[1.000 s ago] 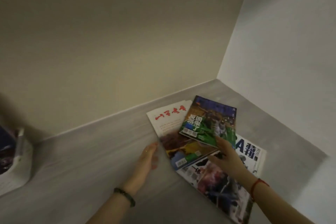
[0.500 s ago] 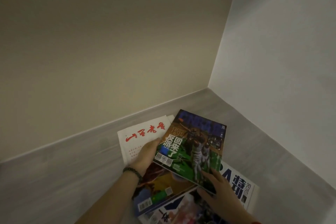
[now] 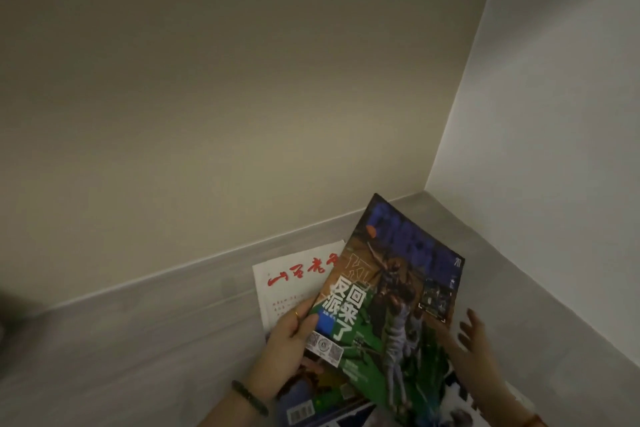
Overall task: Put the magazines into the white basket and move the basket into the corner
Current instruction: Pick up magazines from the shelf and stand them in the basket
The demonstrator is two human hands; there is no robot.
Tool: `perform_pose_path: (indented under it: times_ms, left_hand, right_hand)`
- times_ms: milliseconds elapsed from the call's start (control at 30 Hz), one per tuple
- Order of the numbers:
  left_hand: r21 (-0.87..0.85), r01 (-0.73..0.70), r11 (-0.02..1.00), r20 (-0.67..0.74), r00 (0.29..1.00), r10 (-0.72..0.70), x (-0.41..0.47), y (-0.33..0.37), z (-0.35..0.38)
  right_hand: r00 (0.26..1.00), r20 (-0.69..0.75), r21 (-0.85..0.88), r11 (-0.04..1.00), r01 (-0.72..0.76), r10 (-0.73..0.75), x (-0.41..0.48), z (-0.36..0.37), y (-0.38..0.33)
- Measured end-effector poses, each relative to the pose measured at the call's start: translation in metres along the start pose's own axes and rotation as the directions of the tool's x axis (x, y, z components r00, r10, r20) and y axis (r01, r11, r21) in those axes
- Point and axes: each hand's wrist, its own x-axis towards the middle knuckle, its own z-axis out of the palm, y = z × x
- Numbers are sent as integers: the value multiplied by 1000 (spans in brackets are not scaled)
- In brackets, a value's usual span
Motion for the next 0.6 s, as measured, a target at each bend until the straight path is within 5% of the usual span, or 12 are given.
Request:
perform_pose_path:
  times_ms: [167, 400, 600]
  left_hand:
    - [-62, -139, 988, -58, 989, 136, -48, 11, -67]
    - [105, -186, 977, -243, 948, 207, -141, 32, -197]
    - [162, -296, 941, -551, 764, 335, -211, 67, -326]
  right_hand:
    - [963, 266, 322, 946, -38, -51, -35, 43, -41]
    - [785, 379, 418, 848, 326, -489, -132, 153, -94]
    - [598, 438, 489, 736, 468, -671, -244, 286, -144]
